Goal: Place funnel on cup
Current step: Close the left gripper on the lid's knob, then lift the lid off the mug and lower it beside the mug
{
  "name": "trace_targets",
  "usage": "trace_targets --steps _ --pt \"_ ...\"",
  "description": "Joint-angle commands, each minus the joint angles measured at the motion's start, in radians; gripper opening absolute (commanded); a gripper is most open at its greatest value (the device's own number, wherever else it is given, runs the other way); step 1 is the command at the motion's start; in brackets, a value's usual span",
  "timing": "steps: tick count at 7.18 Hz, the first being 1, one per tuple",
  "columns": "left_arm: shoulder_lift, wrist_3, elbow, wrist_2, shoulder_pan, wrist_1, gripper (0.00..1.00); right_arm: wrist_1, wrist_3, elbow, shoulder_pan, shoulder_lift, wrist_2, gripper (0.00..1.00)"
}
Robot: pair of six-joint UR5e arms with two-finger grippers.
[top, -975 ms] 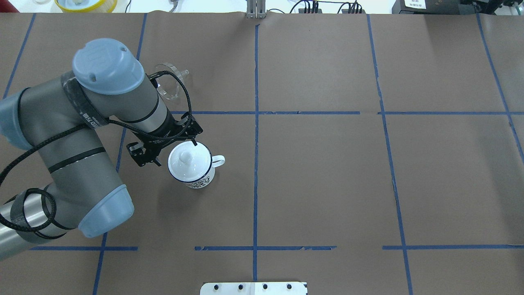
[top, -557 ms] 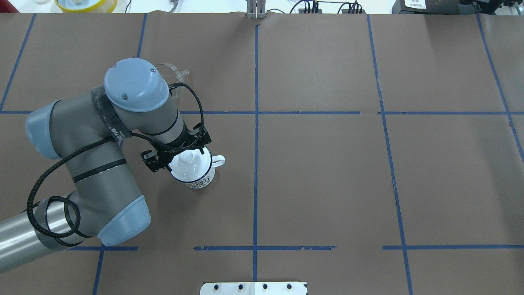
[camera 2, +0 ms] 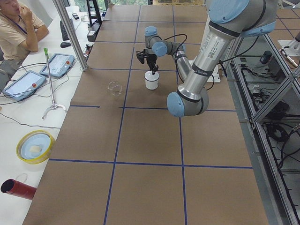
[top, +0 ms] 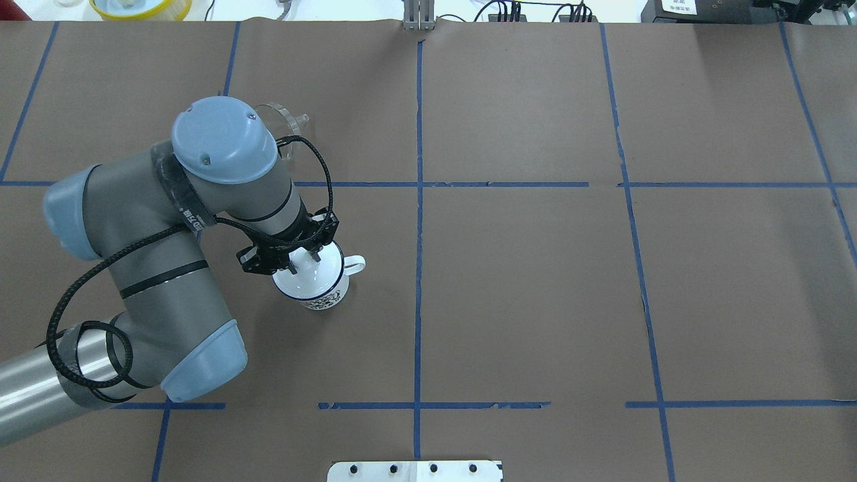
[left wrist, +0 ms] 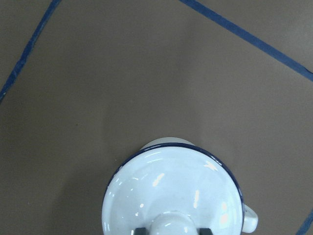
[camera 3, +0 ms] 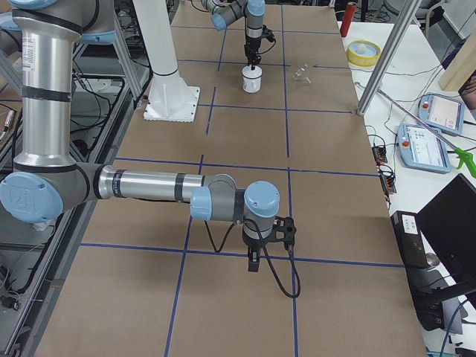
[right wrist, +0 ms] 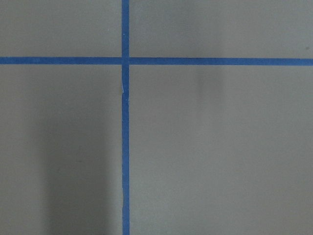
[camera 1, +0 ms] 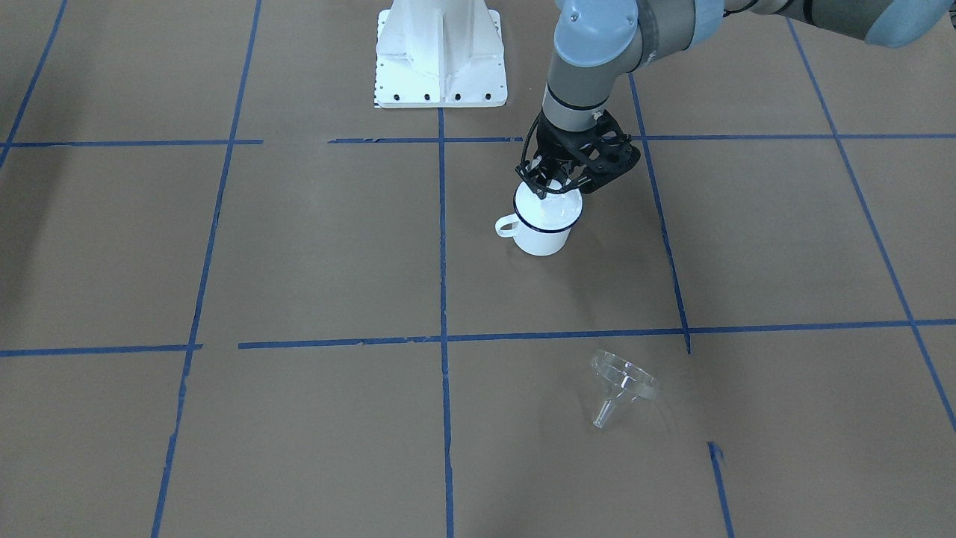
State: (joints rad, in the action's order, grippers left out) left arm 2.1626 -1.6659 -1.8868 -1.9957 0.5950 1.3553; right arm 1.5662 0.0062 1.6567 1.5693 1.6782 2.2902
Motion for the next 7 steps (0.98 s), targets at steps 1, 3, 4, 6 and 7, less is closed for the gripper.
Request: trace_targets --steps 1,3,4,6,7 --pt "0.011 -0.003 -0.015 0.000 0.012 -0.005 0.00 0.000 0.000 0.000 0.000 0.000 0.000 1.00" --pt "0.020 -0.040 -0.128 0.014 0.104 -0.063 0.00 0.000 0.000 0.000 0.000 0.000 0.000 1.00" --pt "0.000 -0.032 -0.187 0.015 0.164 -0.100 0.00 0.000 0.000 0.000 0.000 0.000 0.000 1.00" --pt "-0.166 0.056 -0.312 0.028 0.170 -0.094 0.00 0.000 0.000 0.000 0.000 0.000 0.000 1.00" --pt "-0.231 0.080 -0.313 0.026 0.166 -0.076 0.00 0.000 0.000 0.000 0.000 0.000 0.000 1.00"
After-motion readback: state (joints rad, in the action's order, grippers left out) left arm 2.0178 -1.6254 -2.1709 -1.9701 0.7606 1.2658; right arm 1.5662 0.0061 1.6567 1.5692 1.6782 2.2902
